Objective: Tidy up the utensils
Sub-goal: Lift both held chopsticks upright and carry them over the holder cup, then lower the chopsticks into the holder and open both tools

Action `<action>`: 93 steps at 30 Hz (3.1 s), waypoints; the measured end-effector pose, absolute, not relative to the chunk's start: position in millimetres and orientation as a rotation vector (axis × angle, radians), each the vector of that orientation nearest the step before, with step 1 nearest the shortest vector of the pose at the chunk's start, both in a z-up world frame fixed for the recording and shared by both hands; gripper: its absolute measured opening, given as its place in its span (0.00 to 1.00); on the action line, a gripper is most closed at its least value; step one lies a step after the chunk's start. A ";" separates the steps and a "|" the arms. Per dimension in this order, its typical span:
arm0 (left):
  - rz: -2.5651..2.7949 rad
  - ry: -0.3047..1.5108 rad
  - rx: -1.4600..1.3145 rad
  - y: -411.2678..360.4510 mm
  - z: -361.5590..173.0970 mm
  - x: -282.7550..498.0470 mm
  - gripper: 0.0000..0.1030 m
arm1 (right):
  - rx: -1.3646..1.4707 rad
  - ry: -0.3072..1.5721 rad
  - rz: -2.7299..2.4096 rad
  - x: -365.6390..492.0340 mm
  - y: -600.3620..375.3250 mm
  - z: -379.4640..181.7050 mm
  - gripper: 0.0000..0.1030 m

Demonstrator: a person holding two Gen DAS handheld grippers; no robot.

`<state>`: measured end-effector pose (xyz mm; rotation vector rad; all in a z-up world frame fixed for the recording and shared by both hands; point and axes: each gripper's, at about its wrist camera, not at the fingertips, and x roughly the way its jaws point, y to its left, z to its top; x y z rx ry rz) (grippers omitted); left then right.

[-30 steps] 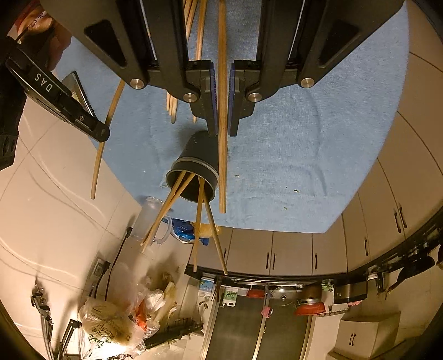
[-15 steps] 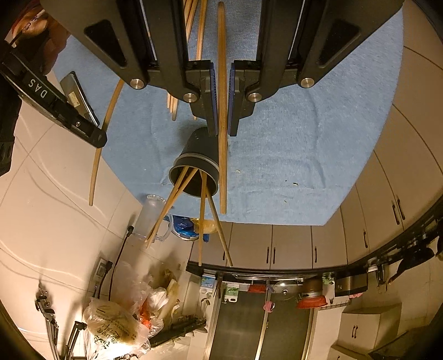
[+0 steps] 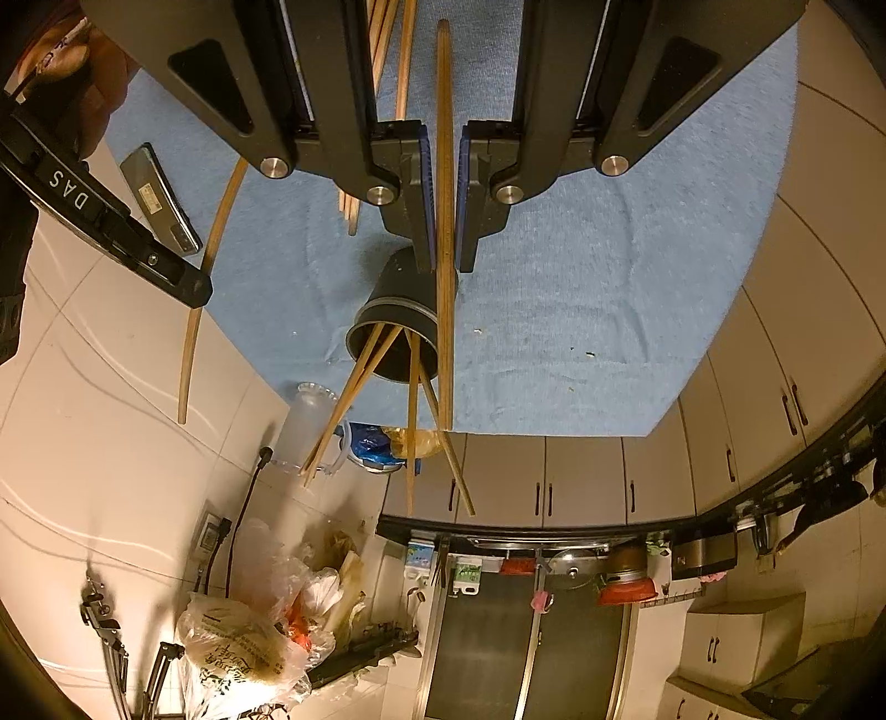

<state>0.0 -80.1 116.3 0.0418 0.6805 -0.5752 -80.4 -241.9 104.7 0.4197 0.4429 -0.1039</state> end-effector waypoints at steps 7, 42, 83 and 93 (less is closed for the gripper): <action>-0.572 0.670 0.053 -81.9 118.1 -2.7 0.06 | 0.418 0.433 -0.104 -81.3 -242.3 108.5 0.07; -0.568 0.657 0.052 -84.9 124.8 1.7 0.06 | 0.426 0.404 -0.112 -75.7 -244.0 124.3 0.07; -0.608 0.519 -0.050 -98.2 243.0 67.2 0.06 | 0.475 0.241 -0.228 -2.1 -296.0 188.4 0.07; -0.626 0.546 -0.098 -116.3 231.7 101.7 0.06 | 0.495 0.217 -0.270 31.9 -314.1 192.2 0.07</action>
